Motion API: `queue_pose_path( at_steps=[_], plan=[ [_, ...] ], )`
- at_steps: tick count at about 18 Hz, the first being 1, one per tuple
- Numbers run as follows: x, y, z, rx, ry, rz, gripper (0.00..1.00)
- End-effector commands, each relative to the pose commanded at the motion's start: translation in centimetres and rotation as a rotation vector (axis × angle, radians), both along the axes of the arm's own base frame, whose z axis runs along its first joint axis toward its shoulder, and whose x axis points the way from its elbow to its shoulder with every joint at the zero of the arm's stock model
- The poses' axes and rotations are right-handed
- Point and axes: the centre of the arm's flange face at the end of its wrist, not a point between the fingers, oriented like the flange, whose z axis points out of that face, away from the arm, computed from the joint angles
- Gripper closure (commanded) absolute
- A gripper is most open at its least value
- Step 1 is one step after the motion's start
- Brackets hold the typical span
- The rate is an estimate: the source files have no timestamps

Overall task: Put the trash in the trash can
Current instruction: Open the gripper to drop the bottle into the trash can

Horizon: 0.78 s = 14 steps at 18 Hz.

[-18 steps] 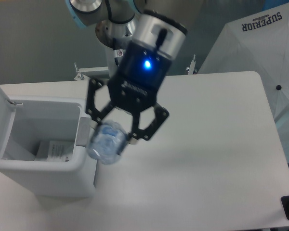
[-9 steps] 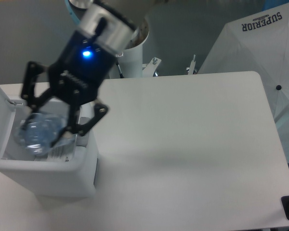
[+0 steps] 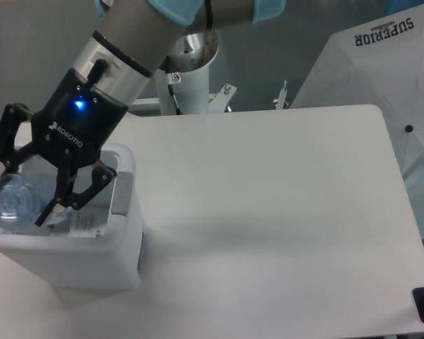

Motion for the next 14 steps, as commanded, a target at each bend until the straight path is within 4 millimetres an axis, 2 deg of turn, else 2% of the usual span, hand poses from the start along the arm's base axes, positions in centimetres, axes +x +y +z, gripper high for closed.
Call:
queue_pose_path(
  at_steps=[3, 6, 8, 14],
  plan=[
    [0.4, -0.6, -0.3, 0.000, 0.014, -0.011, 0.05],
    [0.3, -0.9, -0.6, -0.003, 0.019, -0.010, 0.01],
    [-0.8, -1.3, -0.6, -0.005, 0.017, 0.009, 0.00],
    [-8.9, -5.4, -0.2, -0.003, 0.022, 0.154, 0.00]
  ],
)
